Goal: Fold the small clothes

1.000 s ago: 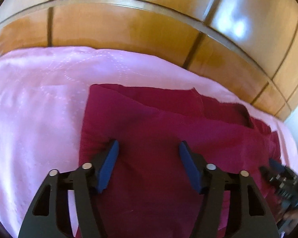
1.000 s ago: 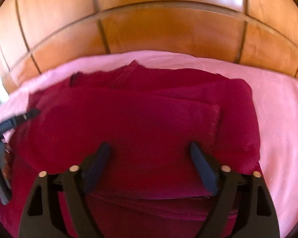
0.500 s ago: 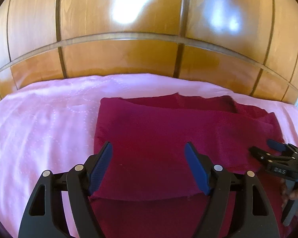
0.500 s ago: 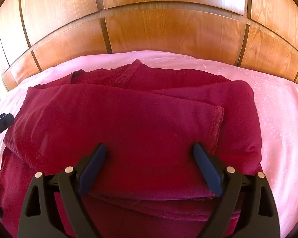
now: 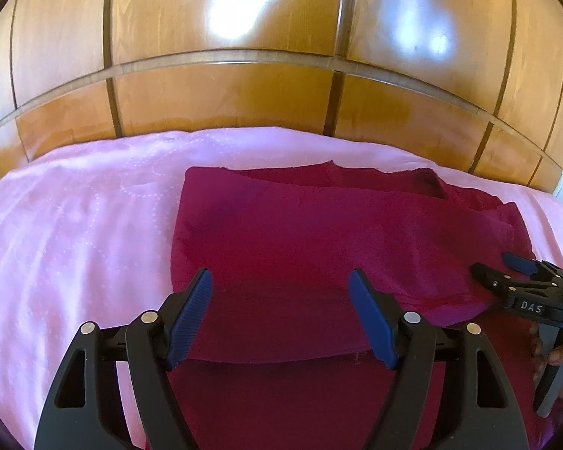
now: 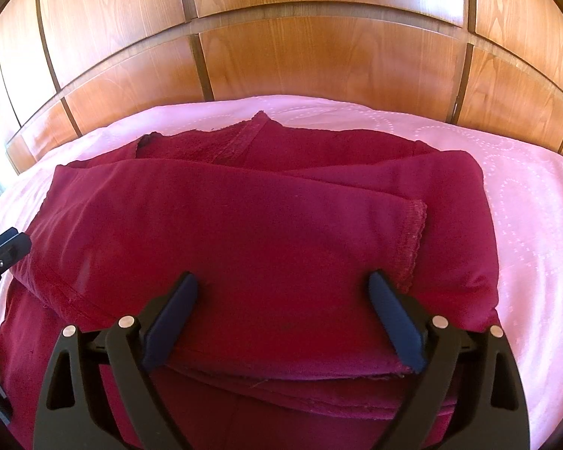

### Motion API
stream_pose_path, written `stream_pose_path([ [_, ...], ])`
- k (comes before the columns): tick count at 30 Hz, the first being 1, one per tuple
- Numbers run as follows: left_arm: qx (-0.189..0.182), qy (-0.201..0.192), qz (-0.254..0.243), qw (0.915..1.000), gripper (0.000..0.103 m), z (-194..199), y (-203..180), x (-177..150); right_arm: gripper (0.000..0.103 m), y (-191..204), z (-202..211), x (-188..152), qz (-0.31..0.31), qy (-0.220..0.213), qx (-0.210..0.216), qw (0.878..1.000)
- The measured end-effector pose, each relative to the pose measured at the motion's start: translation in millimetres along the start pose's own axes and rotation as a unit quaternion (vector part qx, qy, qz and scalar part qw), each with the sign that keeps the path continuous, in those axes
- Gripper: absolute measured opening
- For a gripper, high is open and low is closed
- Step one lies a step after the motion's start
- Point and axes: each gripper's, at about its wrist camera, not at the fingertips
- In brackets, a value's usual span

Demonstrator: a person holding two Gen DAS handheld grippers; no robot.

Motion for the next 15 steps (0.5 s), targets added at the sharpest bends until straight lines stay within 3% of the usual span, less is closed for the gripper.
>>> stream_pose_path([
  [6, -0.002, 0.007, 0.009, 0.9999, 0.074, -2, 8, 0, 0.094, 0, 0, 0, -0.002, 0.000, 0.001, 1.000],
  [15, -0.054, 0.035, 0.104, 0.9925, 0.074, -1, 67, 9, 0.095, 3, -1, 0, -0.002, -0.001, 0.001, 1.000],
])
Point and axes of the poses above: each gripper's, at about its wrist camera, not at the fingertips, and z roughly against the way its jaws point, y to its left, x to its top, and after that the axes turned 11 degrees about y, right-handed
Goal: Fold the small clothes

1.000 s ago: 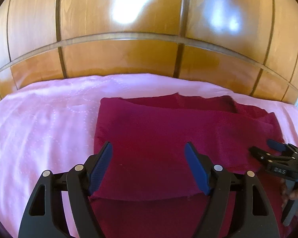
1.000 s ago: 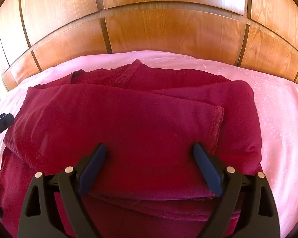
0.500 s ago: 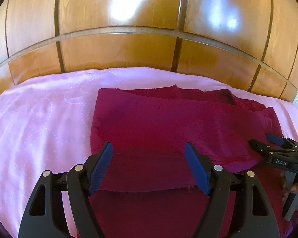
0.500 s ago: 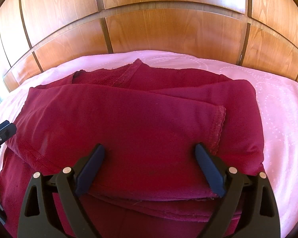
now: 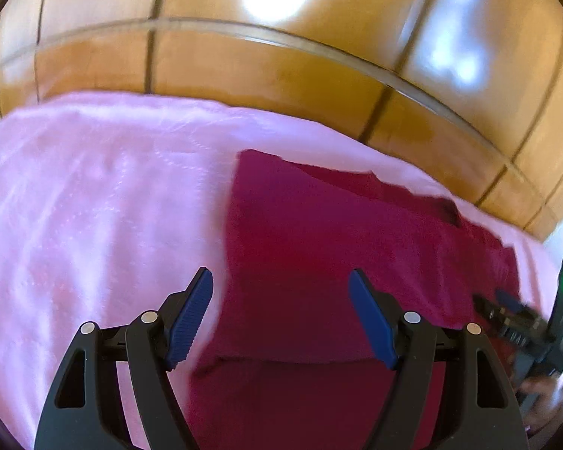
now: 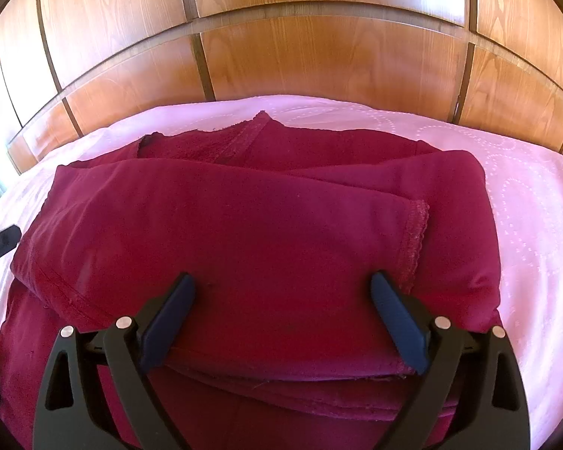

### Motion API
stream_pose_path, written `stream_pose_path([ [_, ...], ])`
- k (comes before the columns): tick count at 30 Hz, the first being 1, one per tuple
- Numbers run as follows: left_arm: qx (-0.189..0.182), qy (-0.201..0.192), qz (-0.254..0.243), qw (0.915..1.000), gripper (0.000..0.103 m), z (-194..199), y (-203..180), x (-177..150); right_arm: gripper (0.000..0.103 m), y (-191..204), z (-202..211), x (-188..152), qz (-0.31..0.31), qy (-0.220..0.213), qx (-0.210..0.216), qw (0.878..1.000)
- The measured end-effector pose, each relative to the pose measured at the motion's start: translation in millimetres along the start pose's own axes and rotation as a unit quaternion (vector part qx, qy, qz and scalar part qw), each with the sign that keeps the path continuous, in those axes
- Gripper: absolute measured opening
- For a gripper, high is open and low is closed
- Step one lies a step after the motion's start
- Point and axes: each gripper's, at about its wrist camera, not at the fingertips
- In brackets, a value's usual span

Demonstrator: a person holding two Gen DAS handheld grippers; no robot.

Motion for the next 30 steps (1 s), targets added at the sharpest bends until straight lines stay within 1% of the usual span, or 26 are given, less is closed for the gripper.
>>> stream_pose_path([
  [3, -0.032, 0.025, 0.024, 0.9989, 0.073, -6, 18, 17, 0.095, 1, 0, 0, 0.000, 0.000, 0.002, 1.000],
  [5, -0.061, 0.045, 0.032, 0.9966, 0.070, -16, 27, 29, 0.095, -1, 0, 0, -0.001, -0.001, 0.004, 1.000],
  [7, -0.071, 0.059, 0.042, 0.9949, 0.069, -27, 33, 37, 0.095, -1, -1, 0, -0.001, -0.001, 0.005, 1.000],
  [8, -0.076, 0.064, 0.043, 0.9941, 0.055, -31, 34, 39, 0.095, -1, 0, -1, -0.001, -0.002, 0.006, 1.000],
  [9, -0.083, 0.073, 0.041, 0.9931, 0.038, -37, 34, 40, 0.095, -1, 0, -1, -0.001, -0.002, 0.006, 1.000],
  [10, -0.080, 0.083, 0.031, 0.9928, 0.033, -44, 32, 42, 0.095, -1, 0, -1, -0.001, -0.002, 0.006, 1.000],
  [11, -0.072, 0.083, 0.025, 0.9936, 0.019, -46, 30, 41, 0.095, -1, -1, -1, -0.001, -0.002, 0.006, 1.000],
  [12, -0.070, 0.079, 0.018, 0.9942, 0.011, -47, 29, 41, 0.095, -1, -1, -1, -0.001, -0.002, 0.005, 1.000],
  [14, -0.072, 0.055, 0.021, 0.9956, 0.009, -38, 29, 38, 0.095, 2, 0, -1, 0.003, -0.002, -0.004, 1.000],
  [15, -0.073, 0.048, 0.023, 0.9959, 0.009, -36, 30, 38, 0.095, 7, 1, -1, 0.010, -0.004, -0.018, 1.000],
  [17, -0.051, 0.041, 0.011, 0.9978, 0.009, -38, 27, 36, 0.096, 16, 2, -2, 0.029, -0.009, -0.035, 0.999],
  [19, -0.028, 0.051, 0.003, 0.9983, 0.009, -51, 28, 31, 0.096, 19, 0, -2, 0.039, -0.007, -0.039, 0.998],
  [22, -0.038, 0.050, 0.026, 0.9977, 0.011, -58, 35, 31, 0.098, 16, -3, -1, 0.035, -0.002, -0.033, 0.999],
  [24, -0.021, 0.045, 0.021, 0.9986, 0.013, -54, 32, 29, 0.099, 11, -5, 0, 0.027, 0.003, -0.021, 0.999],
  [25, -0.002, 0.039, 0.008, 0.9992, 0.016, -50, 25, 27, 0.099, 9, -5, 0, 0.025, 0.003, -0.017, 1.000],
  [27, 0.039, 0.037, -0.012, 0.9985, 0.024, -41, 12, 23, 0.099, 7, -4, 0, 0.021, 0.003, -0.011, 1.000],
  [28, 0.048, 0.036, -0.014, 0.9981, 0.028, -37, 10, 21, 0.099, 7, -4, 0, 0.021, 0.003, -0.011, 1.000],
  [29, 0.057, 0.034, -0.014, 0.9977, 0.037, -31, 8, 19, 0.099, 8, -4, 0, 0.021, 0.003, -0.011, 1.000],
  [30, 0.062, 0.029, -0.015, 0.9975, 0.042, -22, 5, 15, 0.099, 8, -4, 0, 0.021, 0.003, -0.011, 1.000],
])
Point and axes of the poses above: each gripper's, at about its wrist camera, not at the fingertips, and z roughly against the way its jaws point, y to its left, x to its top, and after that the axes turned 11 degrees about y, right-handed
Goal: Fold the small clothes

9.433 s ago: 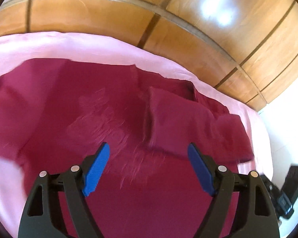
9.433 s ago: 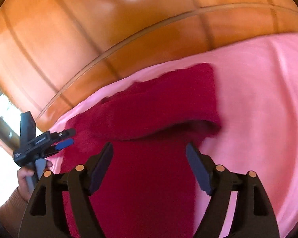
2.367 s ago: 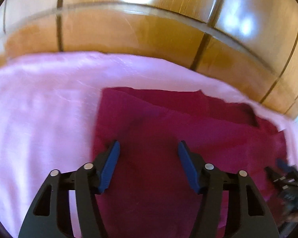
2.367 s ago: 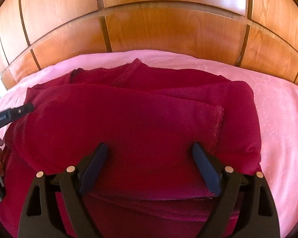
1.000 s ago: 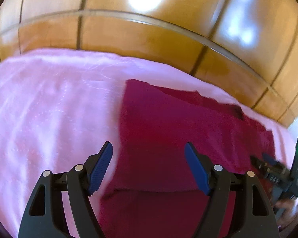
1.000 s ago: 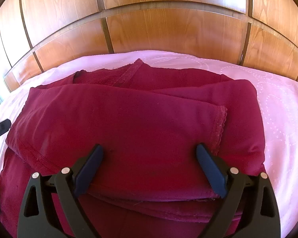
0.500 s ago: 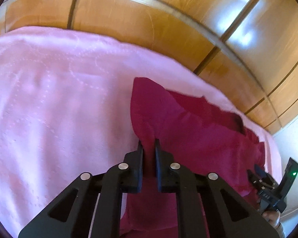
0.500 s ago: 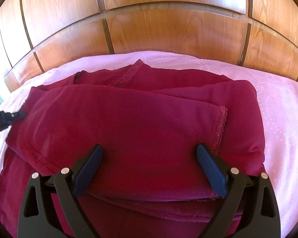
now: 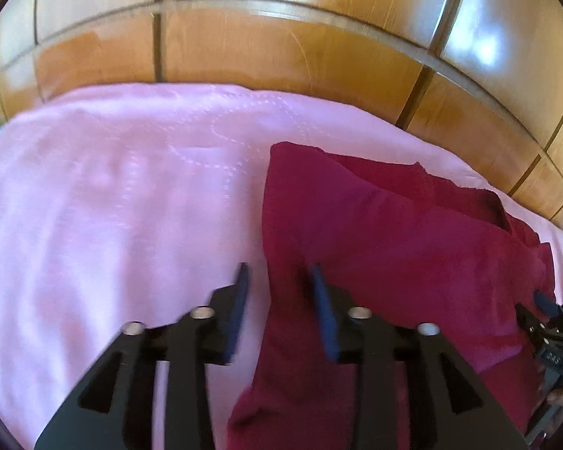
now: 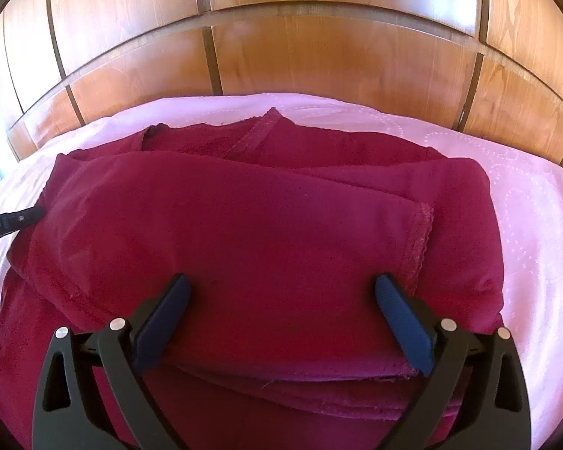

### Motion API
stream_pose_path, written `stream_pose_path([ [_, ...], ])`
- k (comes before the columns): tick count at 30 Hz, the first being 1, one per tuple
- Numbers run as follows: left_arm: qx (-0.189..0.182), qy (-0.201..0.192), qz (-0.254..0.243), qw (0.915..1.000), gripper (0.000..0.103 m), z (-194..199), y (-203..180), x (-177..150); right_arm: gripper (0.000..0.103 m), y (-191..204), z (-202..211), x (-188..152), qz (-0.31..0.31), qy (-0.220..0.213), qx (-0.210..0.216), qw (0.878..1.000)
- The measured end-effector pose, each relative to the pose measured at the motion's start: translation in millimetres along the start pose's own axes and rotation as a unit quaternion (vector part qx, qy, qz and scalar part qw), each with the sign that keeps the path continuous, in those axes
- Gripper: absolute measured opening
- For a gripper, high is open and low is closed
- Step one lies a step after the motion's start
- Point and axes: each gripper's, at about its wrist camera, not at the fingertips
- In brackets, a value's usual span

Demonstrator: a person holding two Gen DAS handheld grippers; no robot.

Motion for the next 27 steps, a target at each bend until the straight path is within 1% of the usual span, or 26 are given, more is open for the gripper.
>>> stream_pose_path([
  [1, -0.002, -0.006, -0.002, 1.0000, 0.044, 8, -1, -3, 0.099, 0, 1, 0, 0.000, 0.000, 0.000, 1.000],
  [3, -0.002, -0.023, -0.005, 0.9997, 0.056, 28, -4, -14, 0.099, 0, 1, 0, 0.000, 0.000, 0.000, 1.000],
  [7, 0.012, -0.050, -0.024, 0.9984, 0.057, 60, -14, -37, 0.100, 1, 0, 0, 0.001, 0.001, -0.003, 1.000],
  [10, 0.019, -0.065, -0.033, 0.9972, 0.057, 81, -17, -57, 0.101, 4, 1, 1, 0.005, 0.002, -0.017, 1.000],
  [13, 0.024, -0.071, -0.040, 0.9964, 0.057, 96, -17, -74, 0.101, 6, 5, 1, 0.007, 0.002, -0.027, 1.000],
  [15, 0.028, -0.071, -0.038, 0.9964, 0.057, 101, -15, -83, 0.101, 7, 13, -1, 0.005, 0.003, -0.028, 1.000],
  [17, 0.018, -0.065, -0.029, 0.9973, 0.057, 105, -12, -93, 0.101, 8, 22, -5, 0.001, -0.002, -0.024, 1.000],
  [19, 0.023, -0.059, -0.026, 0.9977, 0.057, 106, -9, -102, 0.101, 8, 34, -13, -0.004, -0.007, -0.019, 1.000],
  [23, 0.028, -0.047, -0.028, 0.9981, 0.057, 107, -4, -123, 0.101, 12, 53, -37, -0.010, 0.001, -0.014, 1.000],
  [27, 0.030, -0.034, -0.027, 0.9986, 0.057, 107, 1, -142, 0.101, 12, 67, -70, -0.021, 0.018, 0.005, 1.000],
])
Point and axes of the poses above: each gripper's, at about its wrist camera, not at the fingertips, and z roughly against the way its jaws point, y to its left, x to its top, and after that the axes turned 11 degrees about y, right-handed
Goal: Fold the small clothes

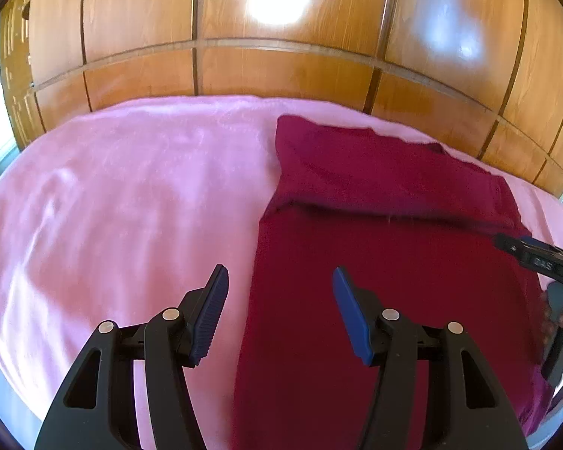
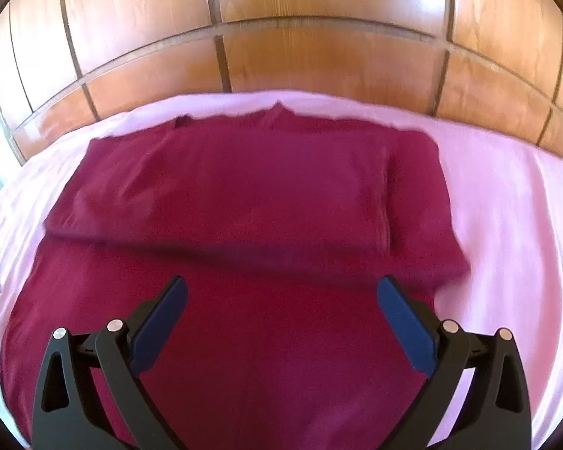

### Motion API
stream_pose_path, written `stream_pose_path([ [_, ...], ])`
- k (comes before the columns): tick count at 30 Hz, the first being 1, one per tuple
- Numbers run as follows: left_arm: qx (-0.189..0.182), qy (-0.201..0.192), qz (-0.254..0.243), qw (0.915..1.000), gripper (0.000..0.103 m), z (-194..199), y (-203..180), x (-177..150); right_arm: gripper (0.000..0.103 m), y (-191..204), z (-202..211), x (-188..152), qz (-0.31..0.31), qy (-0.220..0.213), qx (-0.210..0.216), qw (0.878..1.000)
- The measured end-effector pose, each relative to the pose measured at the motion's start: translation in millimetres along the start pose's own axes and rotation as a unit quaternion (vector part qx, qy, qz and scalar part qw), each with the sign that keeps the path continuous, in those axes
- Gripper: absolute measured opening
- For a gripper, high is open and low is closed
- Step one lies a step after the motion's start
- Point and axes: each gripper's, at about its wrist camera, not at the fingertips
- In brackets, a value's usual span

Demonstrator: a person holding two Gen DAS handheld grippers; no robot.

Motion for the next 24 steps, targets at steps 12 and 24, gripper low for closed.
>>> stream_pose_path([
  [12, 0.003, 0.027, 0.005, 0.9996, 0.057, 2, 14, -33, 0.101, -10, 31, -80, -0.018, 0.027, 0.024, 0.999],
  [24, -0.039, 0.061, 0.009, 0.9974, 0.057, 15, 37, -82, 0.092, -31, 66, -118, -0.025, 0.043, 0.054, 0.997],
])
Point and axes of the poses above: each gripper's, at about its wrist camera, not at the fingertips, and z roughly against the way its jaws point, y to its left, x to its top, and after that the axes turned 11 degrees about y, right-handed
